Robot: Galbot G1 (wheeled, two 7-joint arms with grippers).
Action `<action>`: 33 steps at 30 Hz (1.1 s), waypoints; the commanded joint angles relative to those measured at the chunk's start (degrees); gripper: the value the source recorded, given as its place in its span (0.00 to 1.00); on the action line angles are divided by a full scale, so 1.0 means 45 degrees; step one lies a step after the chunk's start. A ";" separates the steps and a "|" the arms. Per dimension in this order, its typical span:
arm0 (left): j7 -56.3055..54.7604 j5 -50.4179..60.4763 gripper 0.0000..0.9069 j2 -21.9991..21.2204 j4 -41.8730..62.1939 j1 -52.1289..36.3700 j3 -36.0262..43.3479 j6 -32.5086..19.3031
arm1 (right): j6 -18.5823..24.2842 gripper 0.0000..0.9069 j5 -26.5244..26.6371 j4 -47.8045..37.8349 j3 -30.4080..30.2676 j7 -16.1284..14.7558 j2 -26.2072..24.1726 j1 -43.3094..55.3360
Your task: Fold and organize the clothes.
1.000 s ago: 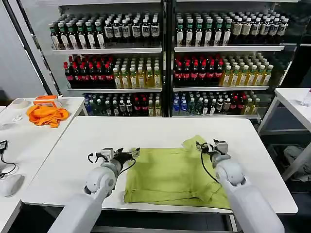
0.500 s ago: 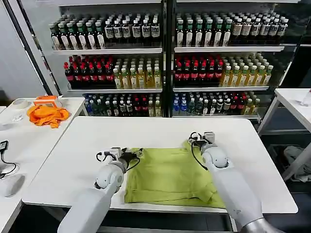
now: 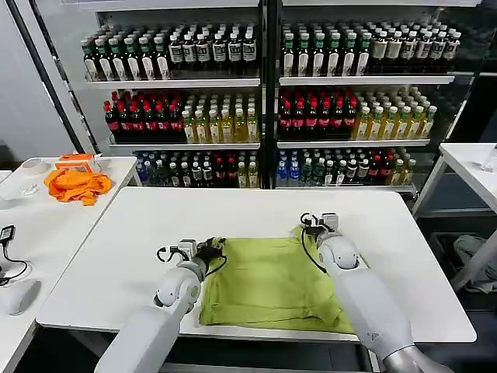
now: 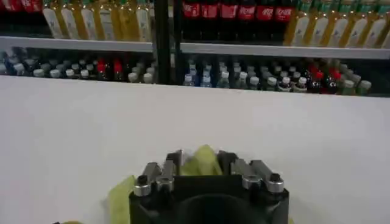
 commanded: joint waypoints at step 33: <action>0.0168 -0.0781 0.03 0.1388 -0.5452 0.2788 -0.1556 -0.0096 | -0.0581 0.00 0.0624 0.8225 0.1841 0.0401 -0.2300 -0.3857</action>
